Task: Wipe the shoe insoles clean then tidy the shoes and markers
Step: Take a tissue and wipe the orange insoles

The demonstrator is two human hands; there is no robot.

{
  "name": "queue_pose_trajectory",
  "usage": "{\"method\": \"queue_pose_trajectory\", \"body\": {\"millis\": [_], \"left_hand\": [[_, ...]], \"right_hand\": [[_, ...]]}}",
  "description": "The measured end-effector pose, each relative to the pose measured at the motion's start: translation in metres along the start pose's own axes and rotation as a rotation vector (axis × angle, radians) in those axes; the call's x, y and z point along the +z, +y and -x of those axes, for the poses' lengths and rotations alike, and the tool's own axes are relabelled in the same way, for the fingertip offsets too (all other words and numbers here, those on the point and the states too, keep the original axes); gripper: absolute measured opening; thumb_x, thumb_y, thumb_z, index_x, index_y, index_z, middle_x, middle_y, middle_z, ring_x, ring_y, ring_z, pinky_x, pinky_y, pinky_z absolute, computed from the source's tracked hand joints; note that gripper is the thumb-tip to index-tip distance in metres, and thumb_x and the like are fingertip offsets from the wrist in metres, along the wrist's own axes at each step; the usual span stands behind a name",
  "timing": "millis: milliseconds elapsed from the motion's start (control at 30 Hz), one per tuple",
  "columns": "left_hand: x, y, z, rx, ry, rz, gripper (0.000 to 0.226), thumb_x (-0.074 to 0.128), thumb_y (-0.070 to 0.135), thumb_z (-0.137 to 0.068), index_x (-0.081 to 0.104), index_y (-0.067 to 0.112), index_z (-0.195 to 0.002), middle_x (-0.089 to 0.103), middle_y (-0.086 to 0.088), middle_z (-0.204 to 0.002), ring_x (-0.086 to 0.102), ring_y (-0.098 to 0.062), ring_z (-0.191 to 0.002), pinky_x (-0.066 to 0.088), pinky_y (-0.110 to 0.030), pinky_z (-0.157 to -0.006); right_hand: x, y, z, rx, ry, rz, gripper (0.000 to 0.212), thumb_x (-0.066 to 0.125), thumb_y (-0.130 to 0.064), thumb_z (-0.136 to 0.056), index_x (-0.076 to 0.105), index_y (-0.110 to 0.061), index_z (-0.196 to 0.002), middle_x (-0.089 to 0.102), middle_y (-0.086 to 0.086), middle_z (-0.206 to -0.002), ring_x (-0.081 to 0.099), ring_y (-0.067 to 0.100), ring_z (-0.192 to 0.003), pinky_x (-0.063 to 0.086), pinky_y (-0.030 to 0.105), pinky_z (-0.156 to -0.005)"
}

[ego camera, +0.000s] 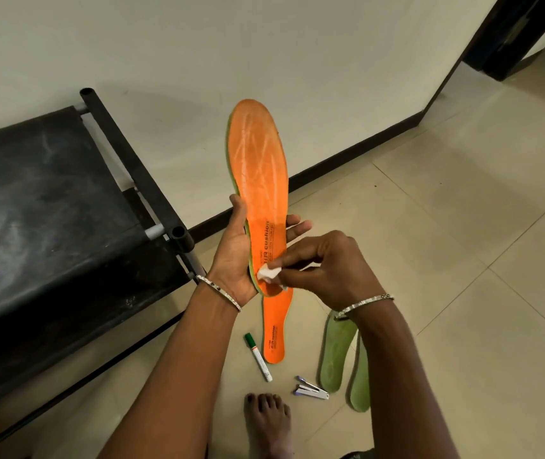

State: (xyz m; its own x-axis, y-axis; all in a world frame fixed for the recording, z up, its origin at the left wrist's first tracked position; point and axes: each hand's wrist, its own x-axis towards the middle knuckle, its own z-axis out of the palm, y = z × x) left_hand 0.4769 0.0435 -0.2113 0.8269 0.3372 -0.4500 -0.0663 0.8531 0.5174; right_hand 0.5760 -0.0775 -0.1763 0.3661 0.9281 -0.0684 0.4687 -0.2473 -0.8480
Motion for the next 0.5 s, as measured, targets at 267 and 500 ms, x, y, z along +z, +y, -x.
{"method": "queue_pose_trajectory", "body": {"millis": [267,500], "left_hand": [[0.009,-0.008,-0.001,0.032,0.083,-0.014,0.077,0.037,0.071,-0.092,0.058,0.010,-0.134,0.068,-0.016,-0.120,0.067,-0.031,-0.108,0.051,-0.045,-0.099],[0.004,-0.001,0.001,-0.015,0.008,0.007,0.090,0.033,0.080,-0.087,0.065,0.001,-0.116,0.069,-0.020,-0.118,0.067,-0.033,-0.107,0.048,-0.049,-0.103]], "right_hand": [[0.021,0.000,-0.009,-0.174,0.576,0.178,0.013,0.077,-0.016,-0.077,0.081,-0.018,-0.089,0.075,-0.001,-0.083,0.070,0.012,-0.076,0.060,0.034,-0.070],[-0.002,-0.004,0.000,-0.005,-0.068,-0.020,0.017,0.083,-0.016,-0.077,0.081,-0.021,-0.093,0.076,-0.011,-0.087,0.069,0.002,-0.084,0.050,0.014,-0.081]]}}
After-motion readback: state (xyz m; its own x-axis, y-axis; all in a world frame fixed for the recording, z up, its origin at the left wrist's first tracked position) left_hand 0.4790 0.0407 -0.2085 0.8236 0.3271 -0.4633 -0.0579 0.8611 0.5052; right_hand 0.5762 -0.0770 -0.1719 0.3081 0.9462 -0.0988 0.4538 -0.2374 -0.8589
